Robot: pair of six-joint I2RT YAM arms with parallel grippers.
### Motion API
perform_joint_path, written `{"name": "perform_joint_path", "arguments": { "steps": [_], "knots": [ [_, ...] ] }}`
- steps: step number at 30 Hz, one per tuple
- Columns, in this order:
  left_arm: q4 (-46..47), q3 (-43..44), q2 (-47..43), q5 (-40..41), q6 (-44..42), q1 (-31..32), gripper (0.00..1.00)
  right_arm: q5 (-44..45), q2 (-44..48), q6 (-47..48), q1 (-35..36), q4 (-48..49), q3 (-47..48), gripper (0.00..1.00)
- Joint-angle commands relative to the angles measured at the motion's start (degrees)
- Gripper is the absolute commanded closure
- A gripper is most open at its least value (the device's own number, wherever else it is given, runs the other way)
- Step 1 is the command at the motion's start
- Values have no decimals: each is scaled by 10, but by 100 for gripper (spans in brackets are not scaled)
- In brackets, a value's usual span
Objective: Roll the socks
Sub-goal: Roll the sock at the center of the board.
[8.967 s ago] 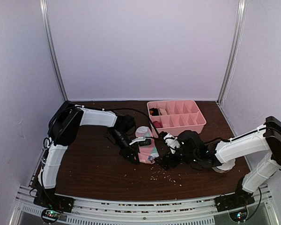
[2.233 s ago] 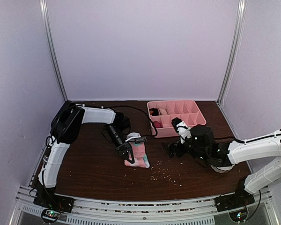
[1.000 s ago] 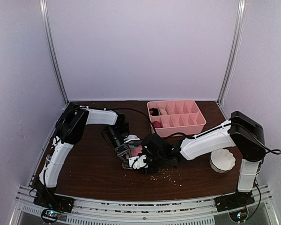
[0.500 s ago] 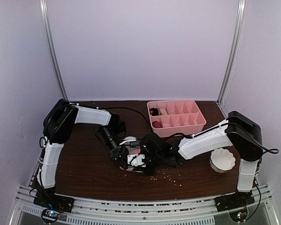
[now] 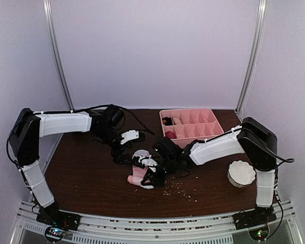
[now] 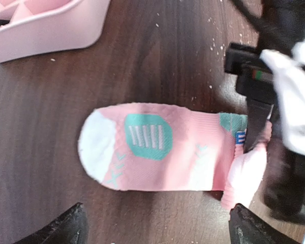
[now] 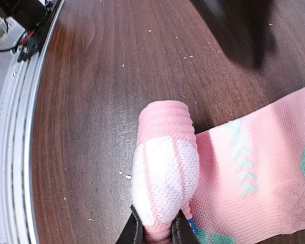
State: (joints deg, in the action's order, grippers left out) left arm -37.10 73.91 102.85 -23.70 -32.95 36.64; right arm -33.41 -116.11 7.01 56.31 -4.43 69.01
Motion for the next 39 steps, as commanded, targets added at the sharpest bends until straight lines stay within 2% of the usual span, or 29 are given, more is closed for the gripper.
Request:
{"name": "perform_joint_path", "arguments": {
  "steps": [1,3,4,8,10,11,12,13,14,17,20,23,25,30,35,39],
  "knots": [
    [-9,18,-6,12,9,-14,2,-40,-47,-101,-19,-77,-29,100],
    [-108,64,43,5,-23,-15,2,-55,-57,-128,-26,-73,-27,100],
    [-110,52,44,12,-23,-16,2,-64,-64,-140,-33,-71,-24,100],
    [64,-77,-71,100,16,-18,2,-98,-90,-171,-57,-81,-13,100],
    [155,-119,-101,182,91,-20,2,-104,-99,-174,-63,-94,-6,100],
    [160,-116,-98,203,107,-23,2,-107,-103,-172,-65,-104,-1,100],
    [129,-99,-87,165,101,-32,2,-110,-107,-170,-67,-112,6,100],
    [80,-76,-75,76,83,-47,2,-113,-109,-169,-70,-120,12,100],
    [63,-64,-66,31,74,-58,2,-118,-112,-172,-73,-125,16,100],
    [73,-84,-78,0,29,-31,4,-127,-131,-191,-85,-145,42,100],
    [82,-124,-87,-28,-25,4,19,-133,-155,-228,-95,-169,68,100],
    [75,-122,-66,-15,-41,38,30,-154,-167,-289,-105,-138,64,100],
    [79,-116,-49,-15,-35,47,34,-161,-171,-316,-108,-123,59,100],
    [82,-85,1,9,-1,65,56,-176,-181,-366,-110,-93,52,100],
    [72,-65,40,24,-3,82,65,-179,-178,-390,-110,-68,39,100],
    [63,-53,60,5,-2,91,80,-177,-166,-393,-110,-65,27,100]
  ]
}}
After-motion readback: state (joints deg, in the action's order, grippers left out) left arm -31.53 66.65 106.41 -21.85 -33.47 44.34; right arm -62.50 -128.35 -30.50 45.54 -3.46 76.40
